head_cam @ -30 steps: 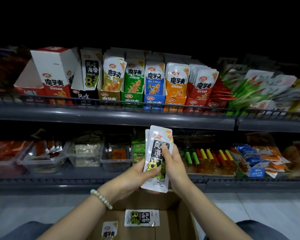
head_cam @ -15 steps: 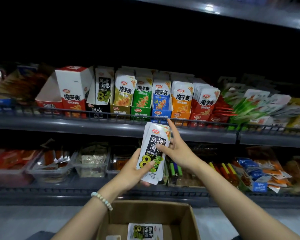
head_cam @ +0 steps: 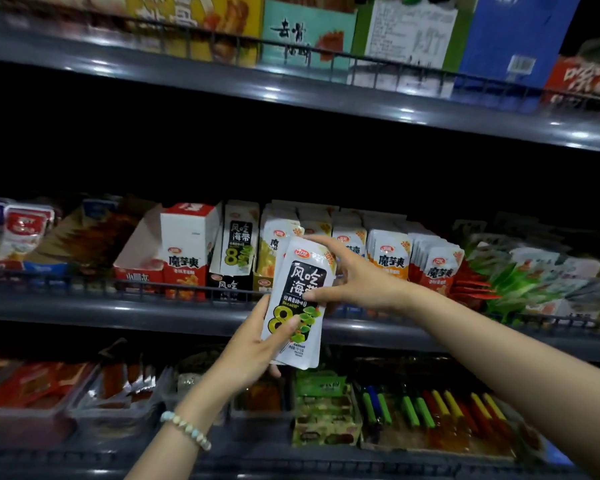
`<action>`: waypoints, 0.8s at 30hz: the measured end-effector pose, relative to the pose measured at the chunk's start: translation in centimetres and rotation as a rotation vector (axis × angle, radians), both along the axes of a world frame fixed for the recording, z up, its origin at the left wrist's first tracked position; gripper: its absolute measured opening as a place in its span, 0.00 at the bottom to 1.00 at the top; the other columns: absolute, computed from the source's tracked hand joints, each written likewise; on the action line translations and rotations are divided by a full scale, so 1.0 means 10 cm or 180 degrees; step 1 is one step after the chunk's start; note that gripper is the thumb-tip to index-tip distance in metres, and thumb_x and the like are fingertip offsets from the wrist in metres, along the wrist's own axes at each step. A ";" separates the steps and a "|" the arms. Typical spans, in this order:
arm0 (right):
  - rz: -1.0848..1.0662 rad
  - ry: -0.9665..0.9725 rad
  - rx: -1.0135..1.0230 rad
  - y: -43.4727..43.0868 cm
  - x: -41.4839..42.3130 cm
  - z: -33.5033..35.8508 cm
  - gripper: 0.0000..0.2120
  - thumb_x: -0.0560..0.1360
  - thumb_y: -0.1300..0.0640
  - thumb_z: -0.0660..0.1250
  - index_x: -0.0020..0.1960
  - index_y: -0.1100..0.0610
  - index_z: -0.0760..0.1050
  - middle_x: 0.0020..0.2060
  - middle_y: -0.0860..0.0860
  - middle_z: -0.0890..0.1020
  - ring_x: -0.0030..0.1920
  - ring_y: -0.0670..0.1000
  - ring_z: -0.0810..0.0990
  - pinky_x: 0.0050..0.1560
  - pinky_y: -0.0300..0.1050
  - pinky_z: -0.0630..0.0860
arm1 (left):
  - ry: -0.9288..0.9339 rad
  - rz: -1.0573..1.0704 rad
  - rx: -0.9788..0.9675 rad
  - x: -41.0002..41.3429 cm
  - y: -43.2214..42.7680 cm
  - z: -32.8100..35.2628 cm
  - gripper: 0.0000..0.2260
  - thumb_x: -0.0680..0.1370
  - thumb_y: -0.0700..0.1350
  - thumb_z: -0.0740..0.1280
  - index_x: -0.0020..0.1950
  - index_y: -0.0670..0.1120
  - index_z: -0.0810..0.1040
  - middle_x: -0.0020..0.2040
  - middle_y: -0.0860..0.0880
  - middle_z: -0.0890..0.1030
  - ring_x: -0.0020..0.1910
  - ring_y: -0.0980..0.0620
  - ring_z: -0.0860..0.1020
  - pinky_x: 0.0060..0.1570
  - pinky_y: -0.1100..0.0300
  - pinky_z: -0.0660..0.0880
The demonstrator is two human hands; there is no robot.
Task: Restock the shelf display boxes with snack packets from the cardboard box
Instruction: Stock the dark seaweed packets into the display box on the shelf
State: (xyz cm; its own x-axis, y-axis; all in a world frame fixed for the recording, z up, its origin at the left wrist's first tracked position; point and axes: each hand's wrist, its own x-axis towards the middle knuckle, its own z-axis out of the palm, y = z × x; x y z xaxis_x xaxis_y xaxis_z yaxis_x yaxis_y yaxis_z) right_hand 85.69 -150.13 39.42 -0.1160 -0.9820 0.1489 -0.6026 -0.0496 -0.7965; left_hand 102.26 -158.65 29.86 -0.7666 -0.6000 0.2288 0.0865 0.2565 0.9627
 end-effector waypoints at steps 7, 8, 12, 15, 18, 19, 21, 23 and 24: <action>0.0065 0.0122 -0.0111 -0.52 0.08 0.42 0.34 0.70 0.65 0.73 0.70 0.49 0.62 0.54 0.52 0.80 0.50 0.53 0.83 0.45 0.49 0.82 | 0.0128 0.0254 -0.0592 0.06 -0.45 0.38 0.17 0.79 0.53 0.60 0.67 0.63 0.63 0.54 0.59 0.78 0.43 0.58 0.79 0.28 0.58 0.77; 0.0111 0.0069 -0.0106 -0.60 0.07 0.46 0.34 0.70 0.66 0.73 0.69 0.49 0.62 0.53 0.54 0.81 0.49 0.52 0.84 0.44 0.47 0.82 | 0.0139 0.0352 -0.0689 0.06 -0.52 0.41 0.15 0.79 0.54 0.60 0.65 0.63 0.64 0.52 0.59 0.79 0.42 0.57 0.79 0.29 0.56 0.77; 0.0125 0.0020 -0.0157 -0.89 0.01 0.48 0.34 0.69 0.67 0.73 0.69 0.50 0.63 0.51 0.58 0.82 0.49 0.56 0.84 0.45 0.51 0.82 | 0.0398 0.0637 -0.0767 0.04 -0.74 0.45 0.11 0.78 0.54 0.62 0.60 0.60 0.69 0.48 0.61 0.81 0.41 0.60 0.80 0.29 0.61 0.76; 0.0016 -0.0062 -0.0204 -1.08 -0.09 0.44 0.32 0.69 0.67 0.74 0.67 0.49 0.64 0.50 0.56 0.83 0.48 0.53 0.84 0.42 0.46 0.82 | 0.0547 0.1062 -0.0692 0.04 -0.90 0.43 0.15 0.75 0.58 0.61 0.60 0.58 0.69 0.51 0.62 0.79 0.47 0.63 0.79 0.38 0.68 0.75; -0.0232 -0.0246 -0.0315 -1.27 -0.22 0.45 0.29 0.69 0.67 0.73 0.64 0.53 0.65 0.46 0.55 0.84 0.46 0.53 0.85 0.42 0.47 0.83 | 0.0542 0.2116 -0.1137 0.04 -1.10 0.34 0.23 0.75 0.61 0.56 0.69 0.56 0.64 0.56 0.62 0.74 0.55 0.60 0.75 0.46 0.67 0.71; -0.0360 -0.0275 -0.0383 -1.34 -0.28 0.45 0.28 0.68 0.66 0.74 0.63 0.56 0.65 0.44 0.54 0.85 0.45 0.54 0.85 0.44 0.51 0.83 | 0.0568 0.2432 -0.1321 0.03 -1.16 0.31 0.25 0.76 0.61 0.56 0.71 0.56 0.62 0.61 0.58 0.72 0.61 0.58 0.72 0.52 0.63 0.71; -0.0588 -0.0314 -0.0534 -1.47 -0.34 0.47 0.29 0.68 0.66 0.74 0.65 0.60 0.66 0.46 0.56 0.84 0.45 0.56 0.84 0.45 0.52 0.82 | 0.0465 0.2763 -0.1675 0.01 -1.28 0.24 0.30 0.77 0.59 0.58 0.77 0.57 0.52 0.75 0.53 0.58 0.72 0.59 0.56 0.69 0.56 0.59; -0.0728 -0.0382 -0.0721 -1.61 -0.37 0.47 0.34 0.68 0.66 0.74 0.70 0.58 0.64 0.57 0.58 0.80 0.51 0.58 0.82 0.43 0.47 0.83 | 0.0098 0.2818 -0.1842 -0.04 -1.39 0.14 0.38 0.76 0.61 0.59 0.76 0.60 0.36 0.78 0.57 0.38 0.74 0.60 0.38 0.73 0.54 0.43; -0.0804 -0.0281 -0.0828 -1.68 -0.37 0.46 0.36 0.69 0.65 0.74 0.72 0.56 0.62 0.62 0.56 0.76 0.56 0.57 0.80 0.41 0.41 0.82 | -0.0085 0.2821 -0.1879 -0.06 -1.45 0.07 0.40 0.76 0.62 0.59 0.74 0.62 0.31 0.76 0.58 0.31 0.74 0.58 0.32 0.74 0.53 0.38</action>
State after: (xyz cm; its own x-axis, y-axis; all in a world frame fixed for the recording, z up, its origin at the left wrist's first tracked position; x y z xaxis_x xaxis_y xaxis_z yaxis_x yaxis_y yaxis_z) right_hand 81.98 -166.91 44.04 -0.3735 -0.8513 0.3684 -0.5512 -0.1157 -0.8263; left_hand 101.67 -173.11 30.61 -0.1198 -0.7458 0.6553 -0.3791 0.6444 0.6641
